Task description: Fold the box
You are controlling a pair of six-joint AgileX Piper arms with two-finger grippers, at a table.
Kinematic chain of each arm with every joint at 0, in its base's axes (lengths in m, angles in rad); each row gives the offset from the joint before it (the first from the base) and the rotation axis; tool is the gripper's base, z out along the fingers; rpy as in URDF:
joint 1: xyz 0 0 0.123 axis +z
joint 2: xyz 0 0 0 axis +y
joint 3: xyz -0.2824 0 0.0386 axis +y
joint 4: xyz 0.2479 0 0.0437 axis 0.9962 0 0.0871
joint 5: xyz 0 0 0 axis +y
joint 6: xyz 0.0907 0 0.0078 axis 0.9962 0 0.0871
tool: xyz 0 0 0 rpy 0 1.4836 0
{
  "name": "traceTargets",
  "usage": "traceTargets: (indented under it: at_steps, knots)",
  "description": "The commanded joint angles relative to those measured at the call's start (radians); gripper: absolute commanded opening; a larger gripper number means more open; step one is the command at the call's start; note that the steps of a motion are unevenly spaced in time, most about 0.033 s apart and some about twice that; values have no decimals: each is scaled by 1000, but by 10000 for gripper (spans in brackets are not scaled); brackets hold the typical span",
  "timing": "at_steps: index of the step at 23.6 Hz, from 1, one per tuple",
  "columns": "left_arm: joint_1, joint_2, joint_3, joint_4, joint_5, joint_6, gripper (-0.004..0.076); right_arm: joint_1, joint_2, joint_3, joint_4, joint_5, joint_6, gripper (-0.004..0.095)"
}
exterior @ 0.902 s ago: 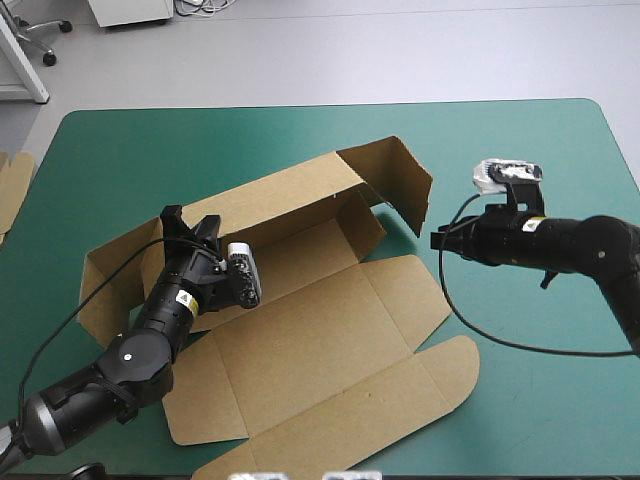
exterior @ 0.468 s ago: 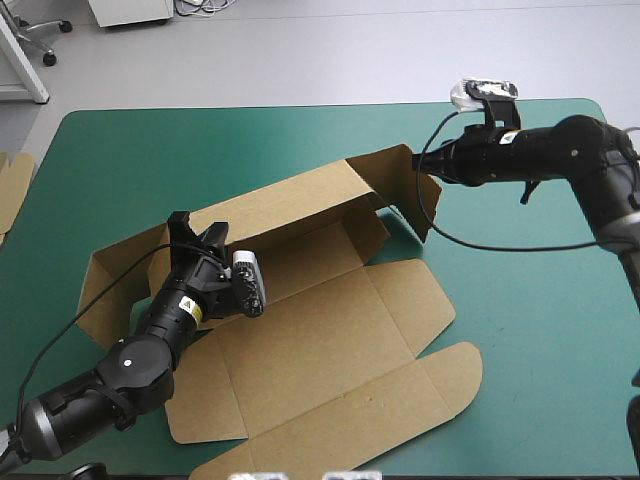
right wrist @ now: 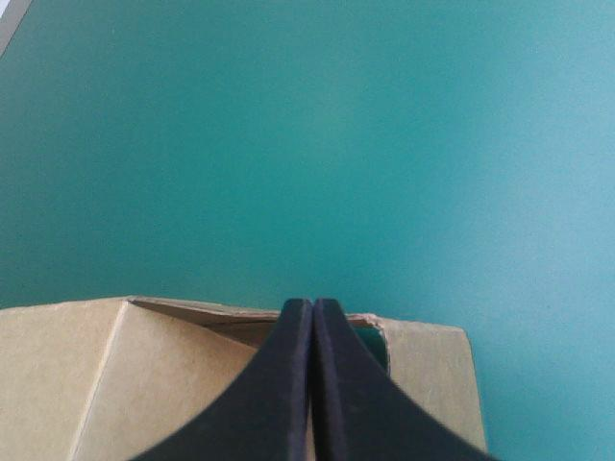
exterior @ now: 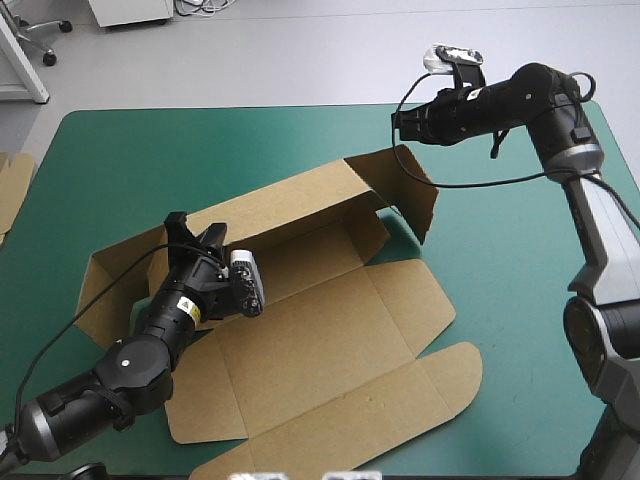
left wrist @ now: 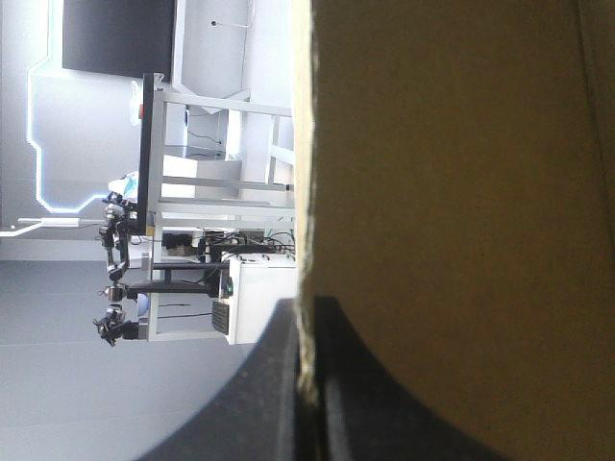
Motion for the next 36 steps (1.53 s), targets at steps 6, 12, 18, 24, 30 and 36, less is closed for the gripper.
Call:
traceTargets:
  at_steps: [6,12,18,24,30,36]
  knots:
    - [-7,-21,-29,20,23,-7,-15,-7,43,-92,31,-39,0,-26]
    - [-7,-21,-29,5,23,-2,-14,-7,97,-92,36,27,-34,-26]
    - [-7,-21,-29,8,31,-2,-15,-7,93,-101,34,164,-46,-26]
    - [-5,-21,-29,39,50,-7,-15,-9,70,-101,-25,171,-34,-26]
    - [-5,-21,-29,37,54,-11,-15,-9,47,-101,-52,171,-18,-26]
    - [-5,-21,-29,37,54,-29,-15,-9,30,-117,-67,168,-18,-26]
